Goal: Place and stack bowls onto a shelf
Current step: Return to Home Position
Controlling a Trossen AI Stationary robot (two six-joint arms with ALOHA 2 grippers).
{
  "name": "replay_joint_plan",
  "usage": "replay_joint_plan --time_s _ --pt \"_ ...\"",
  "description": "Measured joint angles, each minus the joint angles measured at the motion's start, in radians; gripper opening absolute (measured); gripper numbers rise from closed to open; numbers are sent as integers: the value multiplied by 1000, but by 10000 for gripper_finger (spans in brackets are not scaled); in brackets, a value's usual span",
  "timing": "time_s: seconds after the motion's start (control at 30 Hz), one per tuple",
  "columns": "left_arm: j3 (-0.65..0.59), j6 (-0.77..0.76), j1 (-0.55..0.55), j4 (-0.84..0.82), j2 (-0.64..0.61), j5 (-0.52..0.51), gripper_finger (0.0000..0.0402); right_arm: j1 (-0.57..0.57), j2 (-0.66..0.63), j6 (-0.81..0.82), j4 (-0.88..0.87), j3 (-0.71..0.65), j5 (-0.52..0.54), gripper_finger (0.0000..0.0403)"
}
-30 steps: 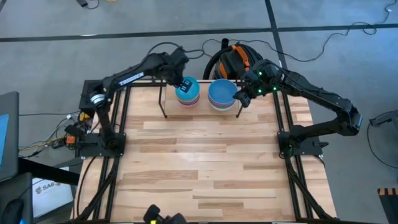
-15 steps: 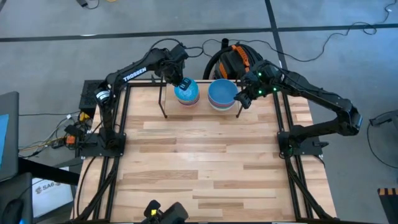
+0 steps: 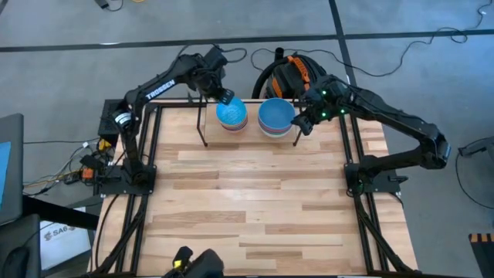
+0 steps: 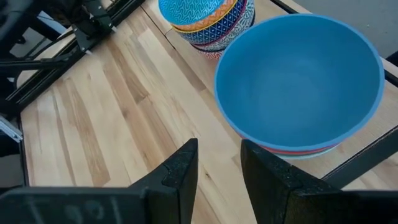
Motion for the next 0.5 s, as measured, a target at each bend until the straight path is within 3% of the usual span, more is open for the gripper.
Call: replay_joint_plan --time_s 0.13,0.27,0.37,0.5 --pt "60 47 -19 15 -60 -20 152 20 -51 -17 66 0 -12 145" --pt "73 118 -126 151 -175 -49 149 87 -133 -11 224 0 -22 122" --pt "10 121 -242 318 -279 -49 135 133 -180 12 265 0 -19 80" --pt "-175 126 -420 637 -442 -107 93 210 -260 16 268 0 24 17"
